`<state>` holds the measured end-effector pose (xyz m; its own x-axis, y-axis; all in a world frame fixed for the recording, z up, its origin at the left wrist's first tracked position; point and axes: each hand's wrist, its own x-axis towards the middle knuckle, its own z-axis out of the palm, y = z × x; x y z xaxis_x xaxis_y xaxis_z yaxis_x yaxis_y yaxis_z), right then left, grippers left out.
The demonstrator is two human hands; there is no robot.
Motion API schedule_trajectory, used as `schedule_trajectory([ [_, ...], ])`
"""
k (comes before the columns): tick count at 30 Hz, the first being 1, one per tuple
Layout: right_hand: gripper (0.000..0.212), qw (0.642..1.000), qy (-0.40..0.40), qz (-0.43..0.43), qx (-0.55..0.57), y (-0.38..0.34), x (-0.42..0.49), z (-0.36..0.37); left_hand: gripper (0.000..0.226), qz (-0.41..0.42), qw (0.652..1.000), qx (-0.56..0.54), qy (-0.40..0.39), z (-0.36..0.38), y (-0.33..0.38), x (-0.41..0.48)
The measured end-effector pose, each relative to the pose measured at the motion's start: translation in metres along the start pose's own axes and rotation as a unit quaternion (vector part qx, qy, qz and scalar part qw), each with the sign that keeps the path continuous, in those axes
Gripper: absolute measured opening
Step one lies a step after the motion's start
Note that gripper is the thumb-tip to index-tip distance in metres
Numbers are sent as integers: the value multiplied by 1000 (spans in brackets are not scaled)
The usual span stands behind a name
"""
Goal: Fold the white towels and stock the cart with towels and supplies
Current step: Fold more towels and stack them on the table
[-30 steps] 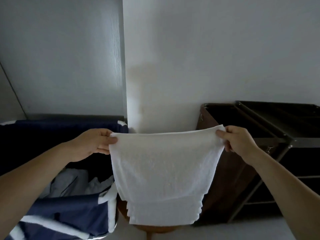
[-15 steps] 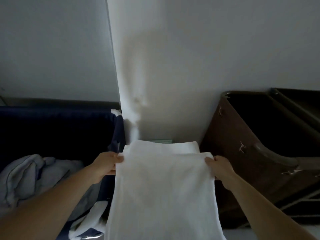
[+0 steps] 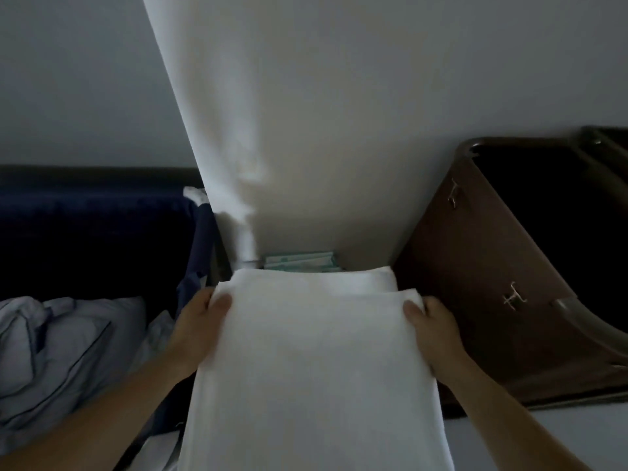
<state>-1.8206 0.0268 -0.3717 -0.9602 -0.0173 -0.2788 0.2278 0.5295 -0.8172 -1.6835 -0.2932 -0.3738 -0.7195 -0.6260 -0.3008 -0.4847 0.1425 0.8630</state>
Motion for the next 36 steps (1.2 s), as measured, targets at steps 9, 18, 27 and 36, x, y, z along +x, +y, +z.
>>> schedule_trajectory([
  [9, 33, 998, 24, 12, -49, -25, 64, 37, 33, -6, 992, 127, -11, 18, -2, 80],
  [18, 69, 987, 20, -53, -149, 17, 26, 51, 85, -42, 988, 150, -3, 26, -41, 17],
  [27, 62, 959, -33, -2, -280, 43, -57, 16, 58, -146, 981, 113, -58, 5, -67, -107],
  [36, 71, 962, -63, 160, -213, 61, -124, -9, 55, -177, 974, 116, -84, -19, -75, -141],
])
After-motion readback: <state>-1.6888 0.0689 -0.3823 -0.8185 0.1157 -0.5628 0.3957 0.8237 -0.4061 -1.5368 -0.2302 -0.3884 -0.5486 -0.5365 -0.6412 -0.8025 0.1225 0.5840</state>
